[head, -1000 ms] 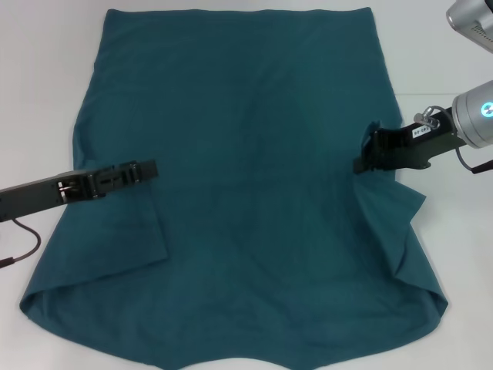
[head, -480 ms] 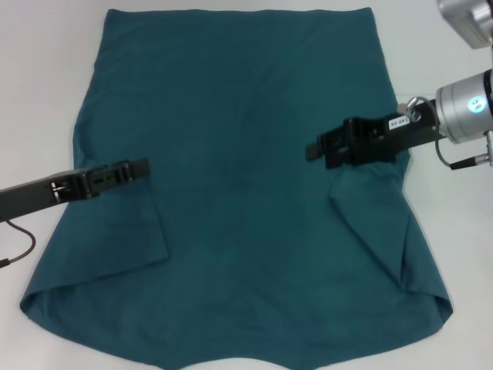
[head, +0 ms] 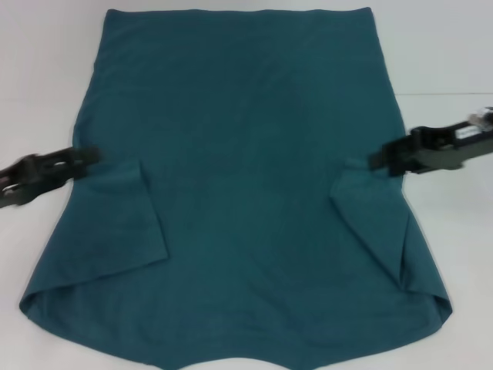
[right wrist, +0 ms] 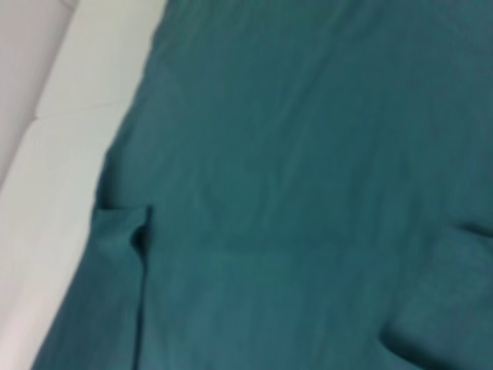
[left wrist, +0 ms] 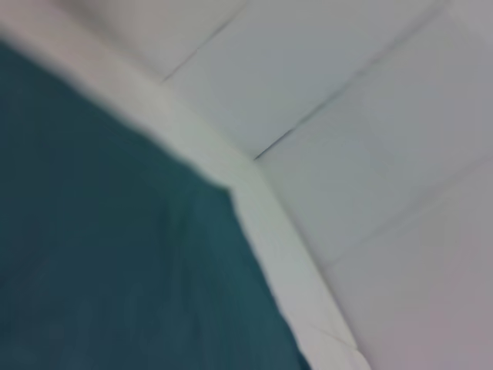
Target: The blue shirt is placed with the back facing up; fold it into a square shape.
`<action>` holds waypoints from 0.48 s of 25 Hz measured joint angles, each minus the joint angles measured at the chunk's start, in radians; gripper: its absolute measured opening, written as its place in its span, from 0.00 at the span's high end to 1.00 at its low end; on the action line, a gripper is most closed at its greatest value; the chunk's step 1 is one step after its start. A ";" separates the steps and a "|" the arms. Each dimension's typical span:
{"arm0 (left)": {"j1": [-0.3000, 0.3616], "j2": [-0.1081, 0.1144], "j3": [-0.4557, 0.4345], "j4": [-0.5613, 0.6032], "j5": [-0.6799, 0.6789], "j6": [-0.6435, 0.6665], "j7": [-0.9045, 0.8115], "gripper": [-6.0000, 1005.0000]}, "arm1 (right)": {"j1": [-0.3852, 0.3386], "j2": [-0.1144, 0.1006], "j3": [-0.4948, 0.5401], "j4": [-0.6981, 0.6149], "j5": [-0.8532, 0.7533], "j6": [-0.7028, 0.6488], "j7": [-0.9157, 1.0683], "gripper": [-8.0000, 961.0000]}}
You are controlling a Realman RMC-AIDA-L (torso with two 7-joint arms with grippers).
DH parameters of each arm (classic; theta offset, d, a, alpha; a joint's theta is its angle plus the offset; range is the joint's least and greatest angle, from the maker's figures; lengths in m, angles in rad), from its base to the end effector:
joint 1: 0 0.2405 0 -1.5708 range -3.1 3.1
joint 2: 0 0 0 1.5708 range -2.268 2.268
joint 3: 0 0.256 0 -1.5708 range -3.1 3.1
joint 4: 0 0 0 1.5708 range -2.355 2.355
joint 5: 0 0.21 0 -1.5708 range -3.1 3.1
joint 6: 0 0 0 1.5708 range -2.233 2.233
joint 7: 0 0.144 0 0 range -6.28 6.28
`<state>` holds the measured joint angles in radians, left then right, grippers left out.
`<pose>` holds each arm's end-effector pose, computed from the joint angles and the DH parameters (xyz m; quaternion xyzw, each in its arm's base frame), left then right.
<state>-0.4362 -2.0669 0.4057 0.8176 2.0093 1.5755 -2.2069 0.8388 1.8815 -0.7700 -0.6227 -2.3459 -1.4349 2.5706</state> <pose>-0.3064 0.3233 0.0736 -0.7170 -0.5785 -0.3558 0.1568 0.2301 0.4205 0.0559 -0.7851 0.6019 0.0770 0.1241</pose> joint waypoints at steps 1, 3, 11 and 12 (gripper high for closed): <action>0.011 0.020 -0.002 0.001 0.031 0.020 -0.092 0.40 | -0.017 -0.003 -0.001 -0.021 -0.002 -0.011 0.000 0.45; 0.030 0.051 -0.028 0.017 0.105 0.064 -0.221 0.40 | -0.048 -0.007 0.000 -0.059 -0.003 -0.035 0.000 0.45; 0.068 0.084 -0.200 0.098 0.363 0.229 -0.300 0.40 | -0.084 -0.010 0.006 -0.092 -0.002 -0.064 -0.013 0.45; 0.069 0.085 -0.204 0.102 0.393 0.235 -0.302 0.40 | -0.083 -0.010 0.005 -0.092 -0.002 -0.064 -0.014 0.45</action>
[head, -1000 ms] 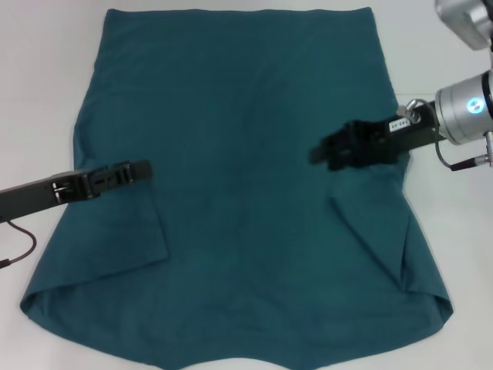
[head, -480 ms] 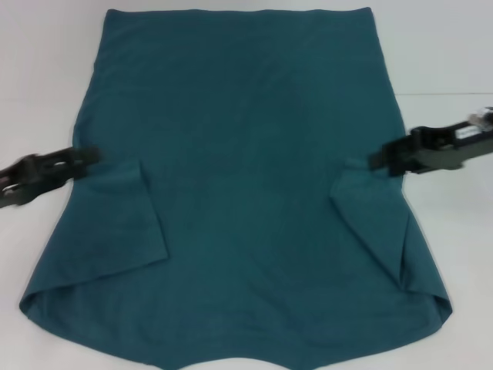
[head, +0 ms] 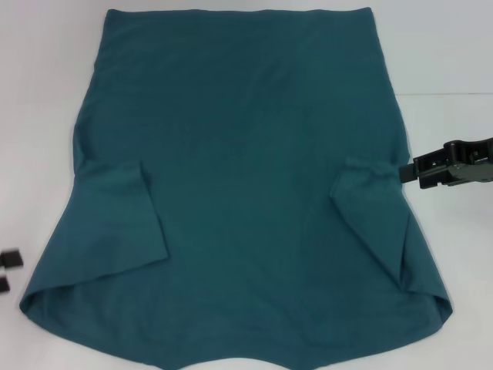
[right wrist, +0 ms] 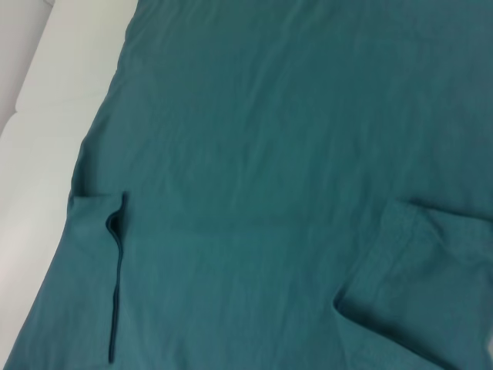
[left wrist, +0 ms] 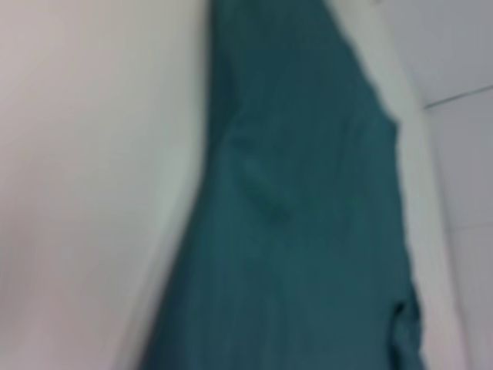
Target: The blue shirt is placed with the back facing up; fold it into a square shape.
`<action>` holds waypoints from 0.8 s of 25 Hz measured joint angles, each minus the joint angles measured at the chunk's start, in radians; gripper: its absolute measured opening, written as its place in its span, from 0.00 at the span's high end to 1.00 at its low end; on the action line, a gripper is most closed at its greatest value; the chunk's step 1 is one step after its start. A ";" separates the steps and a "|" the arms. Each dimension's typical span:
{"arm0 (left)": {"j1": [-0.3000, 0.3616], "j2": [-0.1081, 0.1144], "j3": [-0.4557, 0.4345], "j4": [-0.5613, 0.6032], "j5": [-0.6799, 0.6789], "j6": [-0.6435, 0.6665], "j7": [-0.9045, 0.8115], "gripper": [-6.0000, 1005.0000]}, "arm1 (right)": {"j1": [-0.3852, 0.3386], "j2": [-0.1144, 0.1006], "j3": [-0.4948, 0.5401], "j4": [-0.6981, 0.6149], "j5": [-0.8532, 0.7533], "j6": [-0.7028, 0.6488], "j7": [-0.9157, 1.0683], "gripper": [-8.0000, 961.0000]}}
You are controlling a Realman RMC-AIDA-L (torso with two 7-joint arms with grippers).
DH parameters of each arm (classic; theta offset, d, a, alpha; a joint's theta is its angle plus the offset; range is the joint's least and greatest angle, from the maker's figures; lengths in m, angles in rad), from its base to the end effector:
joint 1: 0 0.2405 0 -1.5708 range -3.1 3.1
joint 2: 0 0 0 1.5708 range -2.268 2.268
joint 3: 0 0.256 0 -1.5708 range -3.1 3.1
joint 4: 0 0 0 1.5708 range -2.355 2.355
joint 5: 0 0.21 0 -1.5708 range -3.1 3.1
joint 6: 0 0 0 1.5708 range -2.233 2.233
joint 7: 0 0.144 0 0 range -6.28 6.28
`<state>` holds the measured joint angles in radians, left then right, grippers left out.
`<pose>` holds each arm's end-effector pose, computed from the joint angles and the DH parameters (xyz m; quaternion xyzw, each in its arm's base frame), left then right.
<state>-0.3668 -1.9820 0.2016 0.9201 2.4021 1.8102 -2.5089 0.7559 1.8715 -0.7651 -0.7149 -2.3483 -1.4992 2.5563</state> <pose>-0.3631 0.2550 0.1149 -0.6109 -0.7431 -0.2391 0.1318 0.2517 0.4038 0.0752 -0.7834 0.6027 0.0702 0.1347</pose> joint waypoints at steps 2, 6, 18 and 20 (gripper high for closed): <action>0.001 -0.001 -0.002 0.003 0.023 0.003 -0.003 0.40 | 0.004 0.000 -0.002 0.000 0.000 0.000 -0.003 0.45; 0.003 -0.009 0.008 0.000 0.084 -0.025 -0.015 0.40 | 0.008 0.004 -0.003 -0.001 0.003 -0.002 -0.012 0.45; -0.017 -0.015 0.014 -0.102 0.109 -0.160 -0.016 0.40 | 0.006 0.011 0.005 -0.002 0.006 0.002 -0.021 0.45; -0.021 -0.018 0.014 -0.107 0.110 -0.178 -0.017 0.40 | 0.005 0.011 0.010 -0.001 0.006 0.003 -0.021 0.45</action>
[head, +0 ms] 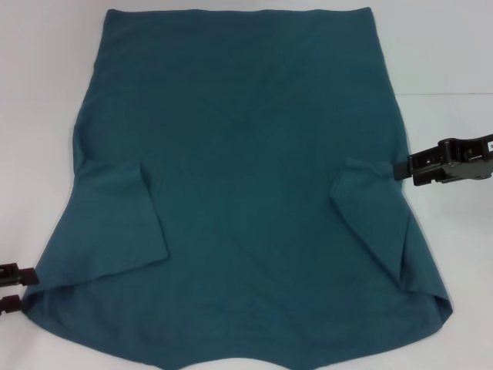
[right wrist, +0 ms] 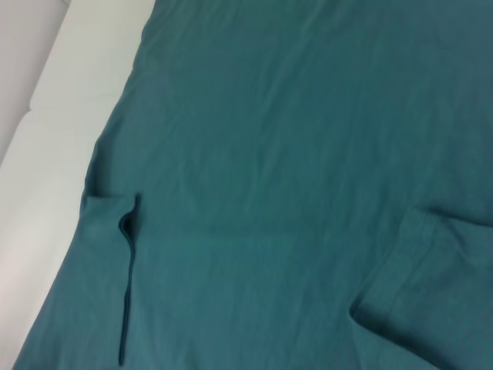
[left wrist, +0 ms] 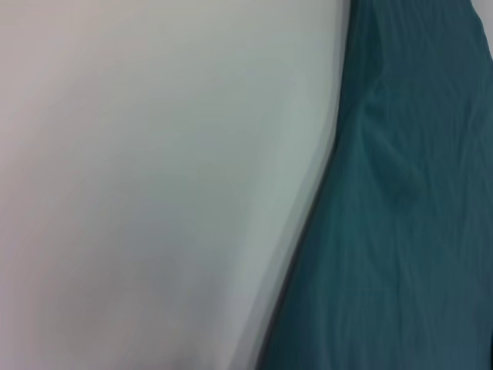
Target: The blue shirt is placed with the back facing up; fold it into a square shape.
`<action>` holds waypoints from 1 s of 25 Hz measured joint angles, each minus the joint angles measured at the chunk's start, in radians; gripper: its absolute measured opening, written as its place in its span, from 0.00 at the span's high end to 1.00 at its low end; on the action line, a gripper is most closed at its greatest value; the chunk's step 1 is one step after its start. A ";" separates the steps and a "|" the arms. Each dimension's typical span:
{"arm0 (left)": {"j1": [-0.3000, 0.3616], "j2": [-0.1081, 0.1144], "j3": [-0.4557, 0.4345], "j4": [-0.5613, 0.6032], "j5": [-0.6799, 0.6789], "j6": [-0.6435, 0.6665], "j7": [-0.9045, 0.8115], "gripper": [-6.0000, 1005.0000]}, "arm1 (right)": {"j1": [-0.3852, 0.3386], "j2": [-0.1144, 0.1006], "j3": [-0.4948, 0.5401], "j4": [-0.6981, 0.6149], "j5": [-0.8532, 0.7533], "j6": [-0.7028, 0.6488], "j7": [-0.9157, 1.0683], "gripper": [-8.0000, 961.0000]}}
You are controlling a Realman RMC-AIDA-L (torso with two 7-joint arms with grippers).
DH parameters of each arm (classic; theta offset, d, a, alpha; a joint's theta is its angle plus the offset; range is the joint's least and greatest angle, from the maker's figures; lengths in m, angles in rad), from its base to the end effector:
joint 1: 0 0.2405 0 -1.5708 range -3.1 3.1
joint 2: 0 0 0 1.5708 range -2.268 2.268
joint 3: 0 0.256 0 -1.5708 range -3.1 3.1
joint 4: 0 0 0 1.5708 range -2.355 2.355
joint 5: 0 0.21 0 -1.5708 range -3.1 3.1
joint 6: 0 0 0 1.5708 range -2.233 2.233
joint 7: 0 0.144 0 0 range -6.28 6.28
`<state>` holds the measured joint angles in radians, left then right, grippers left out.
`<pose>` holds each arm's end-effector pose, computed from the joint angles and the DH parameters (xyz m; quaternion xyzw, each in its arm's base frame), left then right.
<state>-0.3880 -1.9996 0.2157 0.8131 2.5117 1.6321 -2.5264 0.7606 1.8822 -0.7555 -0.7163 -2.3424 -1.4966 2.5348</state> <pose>-0.3842 0.2617 0.0839 -0.5710 -0.7812 -0.1990 0.1553 0.2477 0.4048 0.0718 -0.7900 0.5938 0.0775 0.1317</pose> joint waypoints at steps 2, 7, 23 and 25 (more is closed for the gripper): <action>0.000 0.000 0.000 0.000 0.000 -0.010 -0.004 0.39 | 0.000 0.000 0.004 0.002 0.000 0.000 -0.002 0.45; 0.000 -0.003 0.009 -0.001 0.002 -0.036 -0.008 0.39 | -0.002 0.000 0.006 0.002 0.000 0.002 -0.002 0.44; 0.001 -0.005 0.024 -0.011 0.003 -0.082 -0.011 0.39 | -0.003 0.000 0.006 0.003 0.003 0.004 -0.002 0.44; 0.001 -0.005 0.025 -0.012 0.004 -0.083 -0.011 0.39 | -0.003 0.001 0.007 0.003 0.003 0.004 -0.002 0.44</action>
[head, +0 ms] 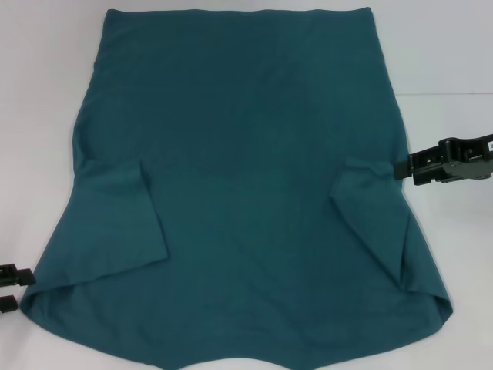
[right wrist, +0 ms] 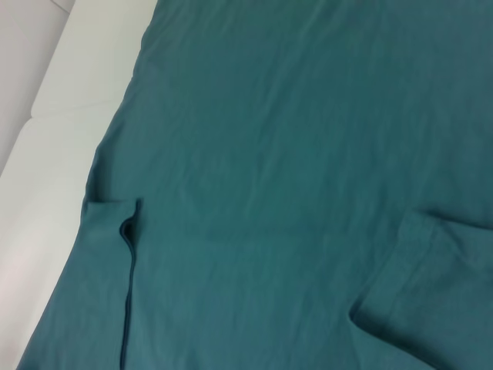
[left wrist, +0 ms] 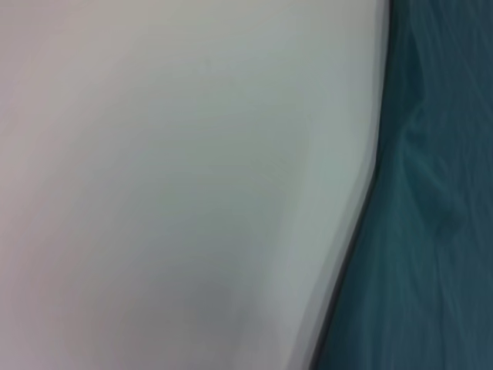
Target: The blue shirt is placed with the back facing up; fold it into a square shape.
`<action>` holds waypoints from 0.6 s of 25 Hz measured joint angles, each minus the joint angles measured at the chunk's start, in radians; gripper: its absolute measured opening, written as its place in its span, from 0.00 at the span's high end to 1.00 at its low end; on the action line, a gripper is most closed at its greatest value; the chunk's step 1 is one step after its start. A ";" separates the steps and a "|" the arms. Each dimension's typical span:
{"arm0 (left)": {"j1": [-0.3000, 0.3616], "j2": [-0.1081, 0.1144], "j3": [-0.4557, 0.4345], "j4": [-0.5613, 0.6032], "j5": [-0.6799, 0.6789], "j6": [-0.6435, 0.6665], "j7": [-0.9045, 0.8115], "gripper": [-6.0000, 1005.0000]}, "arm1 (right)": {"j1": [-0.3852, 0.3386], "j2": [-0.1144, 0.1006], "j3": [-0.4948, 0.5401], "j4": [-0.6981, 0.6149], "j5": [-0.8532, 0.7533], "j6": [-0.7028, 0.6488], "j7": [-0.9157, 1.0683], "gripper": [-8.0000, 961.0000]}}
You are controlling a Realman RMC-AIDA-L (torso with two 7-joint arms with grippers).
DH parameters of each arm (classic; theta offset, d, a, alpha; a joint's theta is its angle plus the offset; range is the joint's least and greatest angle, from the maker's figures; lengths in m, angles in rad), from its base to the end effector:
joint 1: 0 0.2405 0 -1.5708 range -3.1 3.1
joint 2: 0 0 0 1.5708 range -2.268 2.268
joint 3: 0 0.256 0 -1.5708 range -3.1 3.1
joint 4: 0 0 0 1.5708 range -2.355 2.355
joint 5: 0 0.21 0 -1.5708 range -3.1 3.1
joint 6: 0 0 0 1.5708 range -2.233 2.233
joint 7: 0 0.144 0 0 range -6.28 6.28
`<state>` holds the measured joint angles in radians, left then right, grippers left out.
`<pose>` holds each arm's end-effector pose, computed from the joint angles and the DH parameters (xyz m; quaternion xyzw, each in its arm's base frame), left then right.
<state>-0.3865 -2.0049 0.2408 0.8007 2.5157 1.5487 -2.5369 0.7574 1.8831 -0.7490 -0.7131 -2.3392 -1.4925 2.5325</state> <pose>-0.3922 0.2665 0.0802 -0.5604 -0.7851 -0.1899 0.1831 0.2492 0.4045 0.0718 -0.7879 0.5958 0.0820 0.1324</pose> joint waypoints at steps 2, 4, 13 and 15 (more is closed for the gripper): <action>0.001 0.000 0.004 0.000 0.000 -0.001 0.000 0.39 | -0.001 0.000 0.001 0.000 0.000 0.000 0.000 0.44; 0.001 0.000 0.010 0.000 0.000 -0.001 0.000 0.39 | -0.002 0.000 0.004 0.000 0.000 0.000 0.000 0.44; -0.003 -0.010 0.034 -0.015 -0.006 0.000 0.001 0.39 | -0.003 0.001 0.008 0.001 0.000 -0.002 0.000 0.43; -0.008 -0.012 0.036 -0.020 -0.006 0.004 0.004 0.39 | -0.003 0.001 0.008 0.001 0.000 -0.003 0.000 0.43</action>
<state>-0.3940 -2.0166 0.2770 0.7805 2.5092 1.5527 -2.5332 0.7540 1.8838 -0.7407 -0.7124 -2.3393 -1.4952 2.5326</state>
